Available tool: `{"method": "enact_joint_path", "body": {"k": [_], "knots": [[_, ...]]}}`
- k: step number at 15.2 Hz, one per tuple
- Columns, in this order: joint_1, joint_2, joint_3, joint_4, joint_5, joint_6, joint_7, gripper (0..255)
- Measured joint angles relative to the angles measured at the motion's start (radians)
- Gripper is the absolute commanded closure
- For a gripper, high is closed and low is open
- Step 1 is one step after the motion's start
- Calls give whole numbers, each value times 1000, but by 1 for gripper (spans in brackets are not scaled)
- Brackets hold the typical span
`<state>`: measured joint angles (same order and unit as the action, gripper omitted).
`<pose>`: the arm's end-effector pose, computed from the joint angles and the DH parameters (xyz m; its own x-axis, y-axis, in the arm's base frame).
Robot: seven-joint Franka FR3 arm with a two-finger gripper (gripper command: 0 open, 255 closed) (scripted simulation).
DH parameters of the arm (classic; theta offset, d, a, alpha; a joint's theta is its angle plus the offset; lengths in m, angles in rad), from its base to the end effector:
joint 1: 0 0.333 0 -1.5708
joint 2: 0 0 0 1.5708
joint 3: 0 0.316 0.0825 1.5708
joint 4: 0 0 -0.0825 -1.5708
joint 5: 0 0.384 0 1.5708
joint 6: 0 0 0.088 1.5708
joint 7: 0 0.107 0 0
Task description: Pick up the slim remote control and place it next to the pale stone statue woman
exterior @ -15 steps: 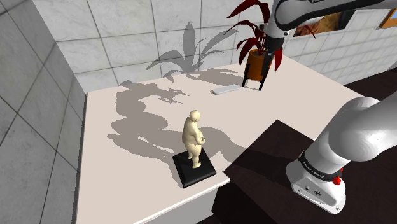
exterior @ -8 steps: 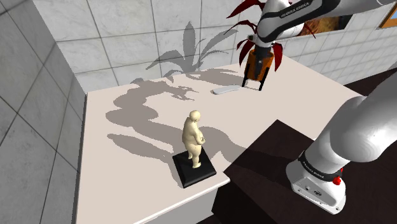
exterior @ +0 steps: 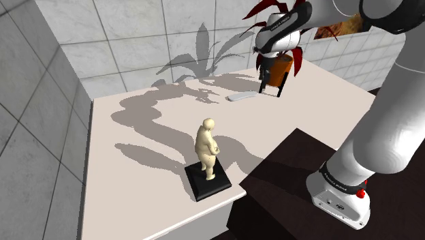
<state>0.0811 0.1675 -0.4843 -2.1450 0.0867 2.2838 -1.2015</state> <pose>0.5152 -0.2141 0.3332 0.7338 0.6792 -0.0143 0.6792 -0.7339 -0.0021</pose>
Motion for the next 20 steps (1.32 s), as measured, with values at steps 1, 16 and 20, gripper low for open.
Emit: {"method": "enact_joint_path", "body": {"k": [1,16,20], "knots": [[-10,41,7,22,25,15,-42,0],[-172,578,182,533,189,28,-402,0],[-181,616,192,550,198,51,-411,0]]}}
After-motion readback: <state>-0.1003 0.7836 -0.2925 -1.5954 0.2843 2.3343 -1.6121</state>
